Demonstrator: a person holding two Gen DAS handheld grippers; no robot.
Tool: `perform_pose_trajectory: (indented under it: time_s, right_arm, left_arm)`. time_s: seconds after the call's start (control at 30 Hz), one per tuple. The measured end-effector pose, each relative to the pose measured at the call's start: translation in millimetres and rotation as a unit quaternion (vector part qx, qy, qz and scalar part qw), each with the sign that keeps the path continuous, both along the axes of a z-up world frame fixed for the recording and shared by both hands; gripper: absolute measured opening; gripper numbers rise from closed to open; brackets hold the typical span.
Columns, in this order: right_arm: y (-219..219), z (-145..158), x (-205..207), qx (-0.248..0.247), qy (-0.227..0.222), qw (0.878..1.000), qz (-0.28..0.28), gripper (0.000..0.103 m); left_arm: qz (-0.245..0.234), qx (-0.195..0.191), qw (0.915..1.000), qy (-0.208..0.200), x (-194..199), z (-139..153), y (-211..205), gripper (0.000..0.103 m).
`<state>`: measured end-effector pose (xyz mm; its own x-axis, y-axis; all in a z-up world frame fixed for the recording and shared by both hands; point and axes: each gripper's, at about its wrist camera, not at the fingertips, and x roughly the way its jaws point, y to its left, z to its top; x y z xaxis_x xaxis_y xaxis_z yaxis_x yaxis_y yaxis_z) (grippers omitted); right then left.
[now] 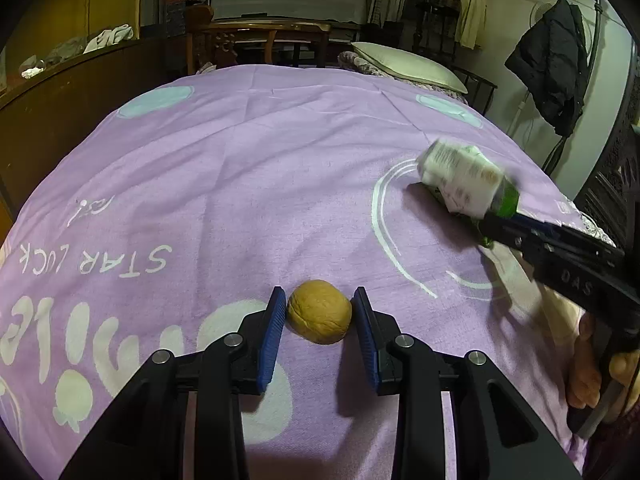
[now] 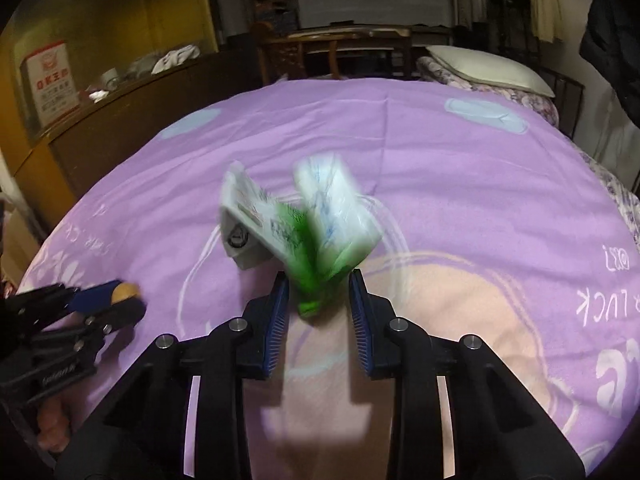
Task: Collect trash
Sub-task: 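Grasp the green-white milk cartons with the right tool while the left tool holds the walnut, then carry the walnut and cartons toward the red wastebasket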
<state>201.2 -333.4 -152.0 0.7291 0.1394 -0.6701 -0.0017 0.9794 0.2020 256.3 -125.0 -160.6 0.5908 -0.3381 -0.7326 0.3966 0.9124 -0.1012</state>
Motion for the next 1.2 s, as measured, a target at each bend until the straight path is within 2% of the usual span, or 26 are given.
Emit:
perform_pose_trajectory:
  time_s: [0.03,0.07,0.1,0.13,0.3,0.43,0.53,0.63,0.7,0.8,0.83,1.0,1.2]
  right_arm:
    - [-1,1,1,0.000,0.001,1.000,-0.005,0.037]
    - [-4,2,-1,-0.002,-0.001,1.000,-0.016,0.056]
    - [-3,3,-3,-0.007,-0.005,1.000,-0.026,0.069]
    - [-2,4,-4,-0.013,-0.013,0.999,-0.033,0.089]
    - [19,16,-15,-0.063,-0.055,0.996,-0.013,0.095]
    - [40,21,-9,-0.102,-0.062,0.992,0.040,0.096]
    - [50,18,8,-0.122,-0.046,0.990,0.044,0.096]
    - [49,8,33,-0.104,0.002,0.994,0.045,0.095]
    - [46,5,35,-0.089,0.012,0.995,0.040,0.066]
    - [29,19,8,-0.049,-0.055,0.997,0.011,0.066]
    - [25,21,0,-0.037,-0.065,0.997,0.003,0.066]
    - [18,19,-39,0.027,-0.067,0.997,-0.011,0.066]
    - [20,16,-68,0.053,-0.065,0.996,-0.013,0.067]
  left_arm:
    - [0.001,0.000,1.0000,0.000,0,0,0,0.034]
    - [0.001,0.000,1.0000,-0.001,0,0,0,0.034]
    - [0.002,-0.001,1.0000,-0.001,0,0,1,0.034]
    - [0.003,-0.002,1.0000,0.000,-1,0,2,0.034]
    - [0.004,-0.008,1.0000,0.002,1,1,3,0.034]
    - [0.004,-0.014,0.9999,0.006,3,2,5,0.034]
    - [0.004,-0.019,0.9998,0.008,4,2,7,0.034]
    - [0.004,-0.020,0.9997,0.009,5,2,6,0.034]
    - [0.003,-0.018,0.9998,0.010,4,2,6,0.034]
    - [0.002,-0.017,0.9998,0.009,4,2,5,0.034]
    - [0.002,-0.018,0.9998,0.009,4,3,6,0.034]
    - [-0.003,-0.031,0.9995,0.011,4,3,9,0.034]
    - [-0.001,-0.041,0.9991,0.005,-10,6,18,0.031]
